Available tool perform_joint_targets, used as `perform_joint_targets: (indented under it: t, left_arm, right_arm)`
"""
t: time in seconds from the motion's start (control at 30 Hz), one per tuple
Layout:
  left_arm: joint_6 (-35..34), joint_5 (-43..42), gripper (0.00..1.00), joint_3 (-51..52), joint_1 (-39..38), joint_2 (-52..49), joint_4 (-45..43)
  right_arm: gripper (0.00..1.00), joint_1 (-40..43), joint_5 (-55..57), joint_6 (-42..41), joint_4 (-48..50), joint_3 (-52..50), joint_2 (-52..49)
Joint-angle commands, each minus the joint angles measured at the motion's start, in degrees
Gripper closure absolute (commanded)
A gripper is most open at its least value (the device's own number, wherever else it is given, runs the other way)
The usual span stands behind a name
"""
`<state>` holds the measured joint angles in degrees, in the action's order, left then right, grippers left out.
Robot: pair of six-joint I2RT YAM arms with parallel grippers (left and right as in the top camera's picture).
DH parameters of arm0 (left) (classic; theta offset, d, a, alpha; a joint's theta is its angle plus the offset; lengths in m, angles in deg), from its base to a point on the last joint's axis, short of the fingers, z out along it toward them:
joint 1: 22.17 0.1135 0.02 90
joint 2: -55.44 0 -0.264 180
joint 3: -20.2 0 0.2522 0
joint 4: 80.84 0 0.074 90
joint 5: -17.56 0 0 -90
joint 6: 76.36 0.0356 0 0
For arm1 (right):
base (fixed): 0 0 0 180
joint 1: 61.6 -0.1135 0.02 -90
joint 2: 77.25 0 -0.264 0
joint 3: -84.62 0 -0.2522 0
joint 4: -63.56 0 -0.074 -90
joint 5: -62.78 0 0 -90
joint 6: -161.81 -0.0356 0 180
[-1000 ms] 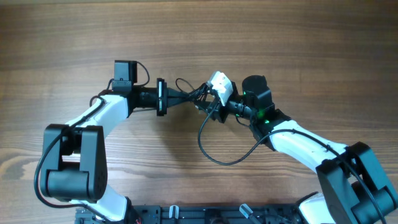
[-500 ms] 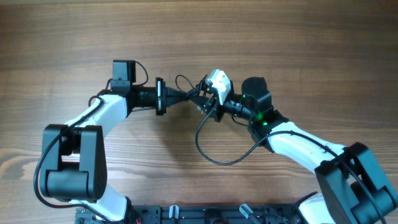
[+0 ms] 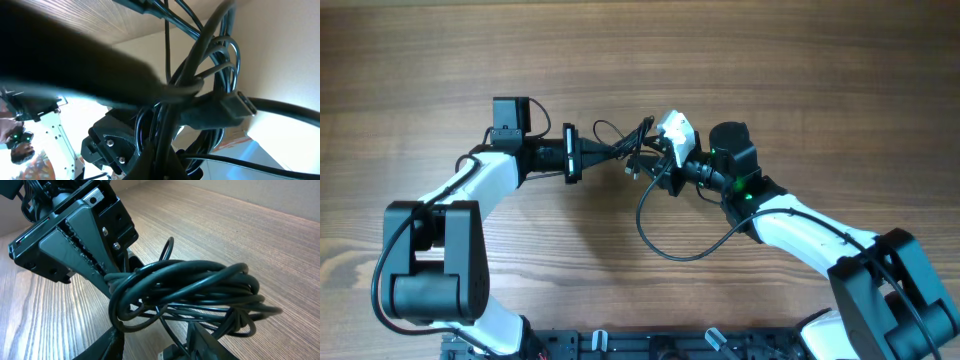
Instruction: Untangle cables
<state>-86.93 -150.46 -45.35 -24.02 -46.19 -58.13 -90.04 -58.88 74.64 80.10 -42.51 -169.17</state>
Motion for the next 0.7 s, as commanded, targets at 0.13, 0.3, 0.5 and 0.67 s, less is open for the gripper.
perform_joint_targets:
  t: [0.13, 0.3, 0.5, 0.67]
  left_arm:
    - [0.94, -0.96, 0.96, 0.04, 0.26, 0.81, 0.04]
    - [0.94, -1.01, 0.96, 0.04, 0.2, 0.81, 0.02]
    - [0.94, -1.01, 0.96, 0.04, 0.2, 0.81, 0.04]
    - [0.94, -1.46, 0.96, 0.04, 0.2, 0.81, 0.02]
  right_arm:
    - [0.54, 0.24, -0.37, -1.99, 0.5, 0.9, 0.26]
    - [0.48, 0.22, -0.94, -1.99, 0.74, 0.9, 0.26]
    - [0.49, 0.24, -1.22, -1.95, 2.84, 0.9, 0.26]
    - [0.5, 0.24, -1.2, -1.97, 3.13, 0.9, 0.26]
